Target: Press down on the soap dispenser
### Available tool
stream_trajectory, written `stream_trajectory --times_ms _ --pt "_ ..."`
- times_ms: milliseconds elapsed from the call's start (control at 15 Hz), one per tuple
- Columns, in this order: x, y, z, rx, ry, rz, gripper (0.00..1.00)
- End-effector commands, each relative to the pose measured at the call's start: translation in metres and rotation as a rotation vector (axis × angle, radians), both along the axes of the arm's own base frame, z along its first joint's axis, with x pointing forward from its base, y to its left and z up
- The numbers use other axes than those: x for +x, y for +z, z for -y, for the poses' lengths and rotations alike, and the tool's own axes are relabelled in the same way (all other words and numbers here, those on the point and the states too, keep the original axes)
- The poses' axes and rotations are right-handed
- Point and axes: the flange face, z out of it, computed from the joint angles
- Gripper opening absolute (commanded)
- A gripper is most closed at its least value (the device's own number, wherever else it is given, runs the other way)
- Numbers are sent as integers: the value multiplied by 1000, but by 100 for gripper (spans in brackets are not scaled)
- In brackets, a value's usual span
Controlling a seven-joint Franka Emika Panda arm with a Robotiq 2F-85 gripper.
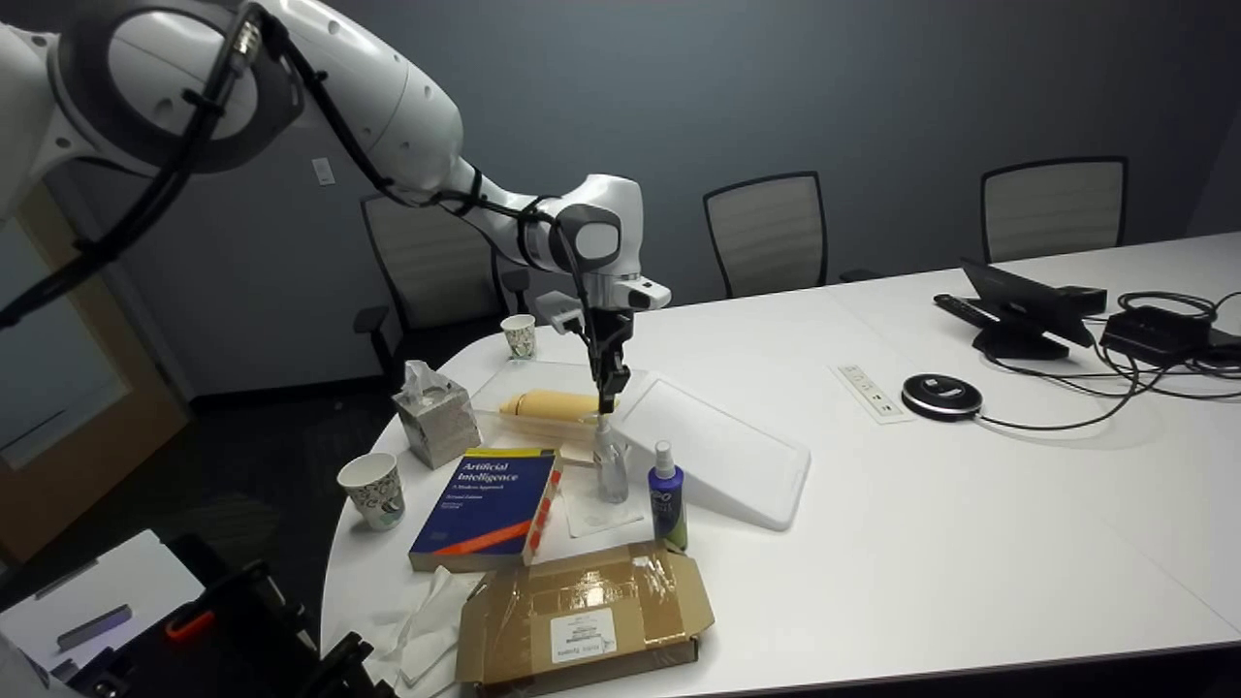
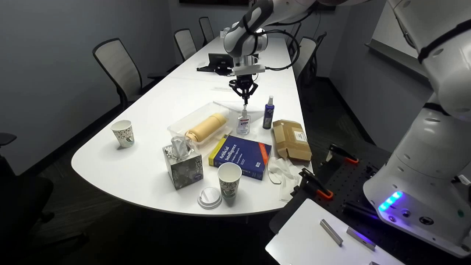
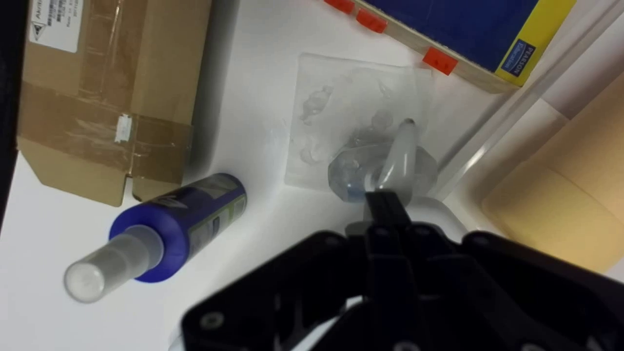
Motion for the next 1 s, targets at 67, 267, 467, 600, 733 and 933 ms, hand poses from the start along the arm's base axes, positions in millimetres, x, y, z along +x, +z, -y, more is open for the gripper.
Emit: stream_trajectory --times_ms 67,267,467,600,733,933 --pt "-1 -31 1 57 -23 -53 0" --pt "0 -31 4 67 -41 -62 0" --pt "1 -21 5 63 -44 -63 0" --pt "2 -13 3 53 -43 -67 0" --pt "2 -6 1 44 -43 -69 0" --pt "4 3 2 33 -49 -66 0"
